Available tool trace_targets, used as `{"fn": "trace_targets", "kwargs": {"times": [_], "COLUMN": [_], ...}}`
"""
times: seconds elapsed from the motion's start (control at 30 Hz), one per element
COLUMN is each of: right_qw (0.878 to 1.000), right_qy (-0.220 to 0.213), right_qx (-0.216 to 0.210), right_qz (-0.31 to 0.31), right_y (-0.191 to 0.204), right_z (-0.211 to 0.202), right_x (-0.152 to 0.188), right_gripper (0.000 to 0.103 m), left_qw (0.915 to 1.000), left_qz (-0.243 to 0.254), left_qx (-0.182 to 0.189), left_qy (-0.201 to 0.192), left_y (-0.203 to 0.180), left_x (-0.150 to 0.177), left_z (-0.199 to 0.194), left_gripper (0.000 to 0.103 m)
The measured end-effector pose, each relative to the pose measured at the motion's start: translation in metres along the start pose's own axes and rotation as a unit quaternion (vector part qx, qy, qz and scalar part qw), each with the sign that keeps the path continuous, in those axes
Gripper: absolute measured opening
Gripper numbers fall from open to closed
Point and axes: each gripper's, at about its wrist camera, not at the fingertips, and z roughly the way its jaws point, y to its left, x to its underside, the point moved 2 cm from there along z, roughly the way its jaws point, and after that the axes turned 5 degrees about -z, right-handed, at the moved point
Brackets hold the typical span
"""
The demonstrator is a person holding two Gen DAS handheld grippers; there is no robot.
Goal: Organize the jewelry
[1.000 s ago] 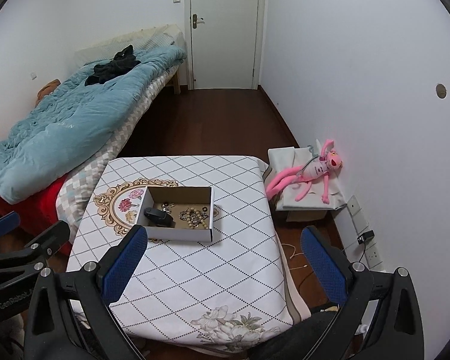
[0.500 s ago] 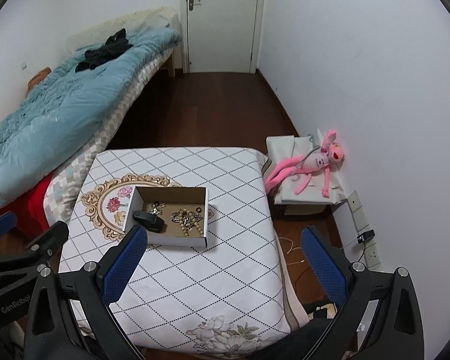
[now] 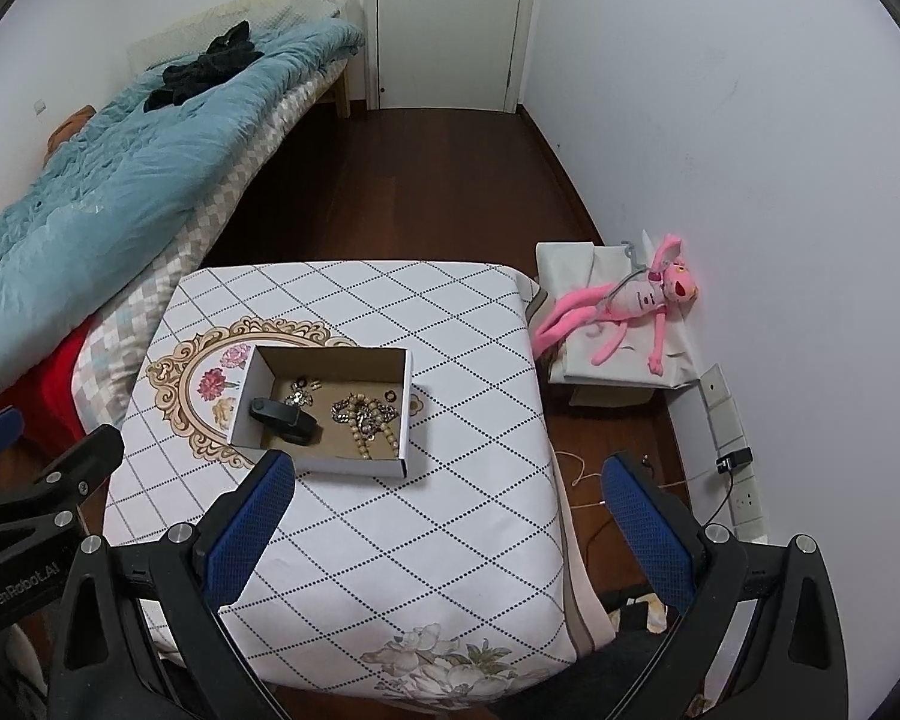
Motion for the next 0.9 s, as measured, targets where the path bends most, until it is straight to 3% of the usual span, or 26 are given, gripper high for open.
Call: {"fn": "trace_targets", "kwargs": {"times": [0.9], "right_qw": [1.0], "right_qy": [0.004], "right_qx": [-0.001], "right_qz": [-0.002], "right_y": [-0.0038], "right_z": [-0.0042], "right_x": [0.0031], "right_gripper": [0.103], "left_qw": [0.9999], "left_qz": [-0.008], "left_qx": [-0.008], "left_qy": [0.002], "left_y": [0.0082], "left_x": [0.0044], "left_z": [0.0045], "left_gripper": [0.103]}}
